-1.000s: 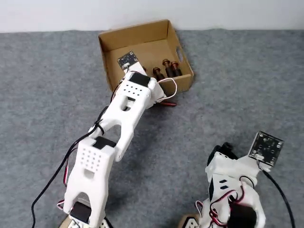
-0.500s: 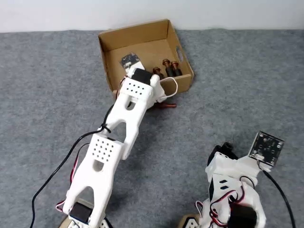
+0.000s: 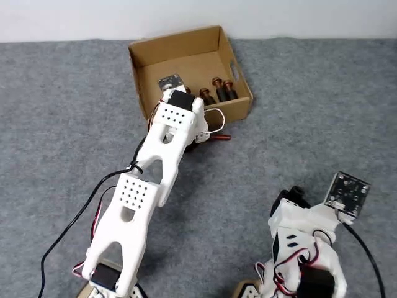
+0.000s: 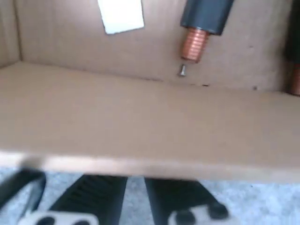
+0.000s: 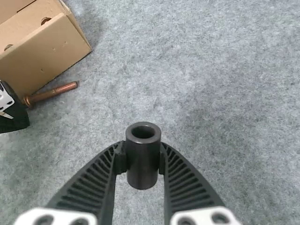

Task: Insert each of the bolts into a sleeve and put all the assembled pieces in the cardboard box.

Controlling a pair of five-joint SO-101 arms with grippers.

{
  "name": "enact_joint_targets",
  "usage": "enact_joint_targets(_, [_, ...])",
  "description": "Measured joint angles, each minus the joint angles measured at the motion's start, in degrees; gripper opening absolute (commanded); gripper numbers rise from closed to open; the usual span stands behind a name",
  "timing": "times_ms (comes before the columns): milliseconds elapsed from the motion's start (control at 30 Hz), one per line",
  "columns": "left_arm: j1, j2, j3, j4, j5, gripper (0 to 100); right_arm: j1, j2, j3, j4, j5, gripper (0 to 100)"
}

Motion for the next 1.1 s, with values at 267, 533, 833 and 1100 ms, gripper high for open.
enact_joint_targets(267, [0.1,-3.3,0.0,0.4,-0.3,32,0.0,0.0,0.0,0.0,0.0,0.8])
enact_joint_targets(533, [3.3,-3.4,0.0,0.3,-1.1,31,0.0,0.0,0.0,0.0,0.0,0.8])
enact_joint_targets(833, [4.6,-3.3,-5.4,-0.4,-1.1,29,0.0,0.0,0.0,0.0,0.0,0.8])
enact_joint_targets(1100, [5.2,1.7,-7.7,-3.3,-1.1,28,0.0,0.0,0.0,0.0,0.0,0.8])
